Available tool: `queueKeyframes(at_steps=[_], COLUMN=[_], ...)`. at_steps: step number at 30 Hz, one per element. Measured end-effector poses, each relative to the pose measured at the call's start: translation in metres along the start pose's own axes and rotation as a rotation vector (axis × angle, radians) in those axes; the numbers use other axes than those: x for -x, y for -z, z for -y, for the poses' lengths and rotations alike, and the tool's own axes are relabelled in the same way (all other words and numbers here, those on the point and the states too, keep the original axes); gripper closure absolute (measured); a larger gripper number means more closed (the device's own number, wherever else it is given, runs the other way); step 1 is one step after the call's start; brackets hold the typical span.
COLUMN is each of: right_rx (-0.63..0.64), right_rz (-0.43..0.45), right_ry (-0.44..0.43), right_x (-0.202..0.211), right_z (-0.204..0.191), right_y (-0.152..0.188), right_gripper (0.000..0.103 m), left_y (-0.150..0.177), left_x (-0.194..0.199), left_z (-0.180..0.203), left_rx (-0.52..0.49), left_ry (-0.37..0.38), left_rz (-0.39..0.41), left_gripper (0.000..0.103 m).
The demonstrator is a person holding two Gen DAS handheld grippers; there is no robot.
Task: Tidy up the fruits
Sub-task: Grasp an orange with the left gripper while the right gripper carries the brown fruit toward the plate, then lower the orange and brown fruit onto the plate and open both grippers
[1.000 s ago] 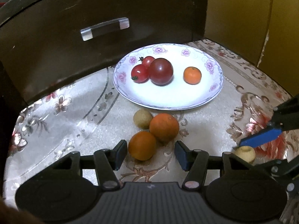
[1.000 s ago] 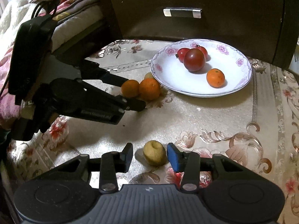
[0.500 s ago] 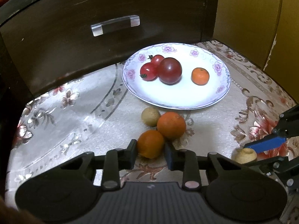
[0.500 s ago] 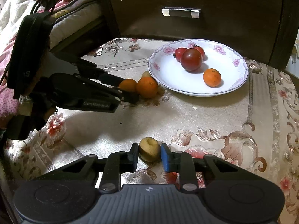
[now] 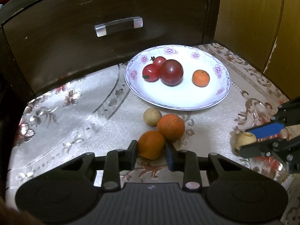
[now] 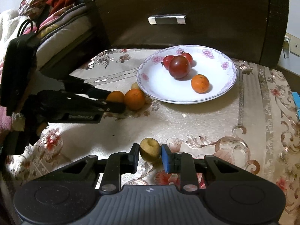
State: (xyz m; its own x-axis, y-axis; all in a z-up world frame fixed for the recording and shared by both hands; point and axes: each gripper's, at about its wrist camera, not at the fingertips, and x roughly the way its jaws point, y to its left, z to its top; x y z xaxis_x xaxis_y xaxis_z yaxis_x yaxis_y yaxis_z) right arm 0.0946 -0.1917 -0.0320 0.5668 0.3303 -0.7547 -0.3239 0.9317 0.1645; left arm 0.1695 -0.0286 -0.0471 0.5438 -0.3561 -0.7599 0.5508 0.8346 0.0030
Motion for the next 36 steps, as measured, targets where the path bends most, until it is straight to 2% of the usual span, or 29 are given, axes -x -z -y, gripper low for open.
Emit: queueKeyframes(at_steps=[10,17,23,36], right_rx=[-0.046,-0.08,-0.071,-0.065], right_rz=[0.048,0.118,0.157,0.159], right_ry=[0.015,0.032,0.051,0.08], right_x=[0.006,0.012,0.009,-0.015], right_z=[0.011,0.021,0.028,0.038], right_y=[-0.011,-0.027,-0.041,-0.049], right_gripper=[0.082,0.082,0.082,0.081], left_y=[-0.006,-0.025,-0.05,-0.056], left_x=[0.01,0.013,0.013,-0.015], left_z=[0.0,0.003,0.012,0.019], left_rx=[0.034,0.06,0.037,0.017], left_ry=[0.021,0.062,0.072,0.078], left_rz=[0.029,0.067,0.121,0.098], left_gripper=[0.065,0.065,0.065,0.065])
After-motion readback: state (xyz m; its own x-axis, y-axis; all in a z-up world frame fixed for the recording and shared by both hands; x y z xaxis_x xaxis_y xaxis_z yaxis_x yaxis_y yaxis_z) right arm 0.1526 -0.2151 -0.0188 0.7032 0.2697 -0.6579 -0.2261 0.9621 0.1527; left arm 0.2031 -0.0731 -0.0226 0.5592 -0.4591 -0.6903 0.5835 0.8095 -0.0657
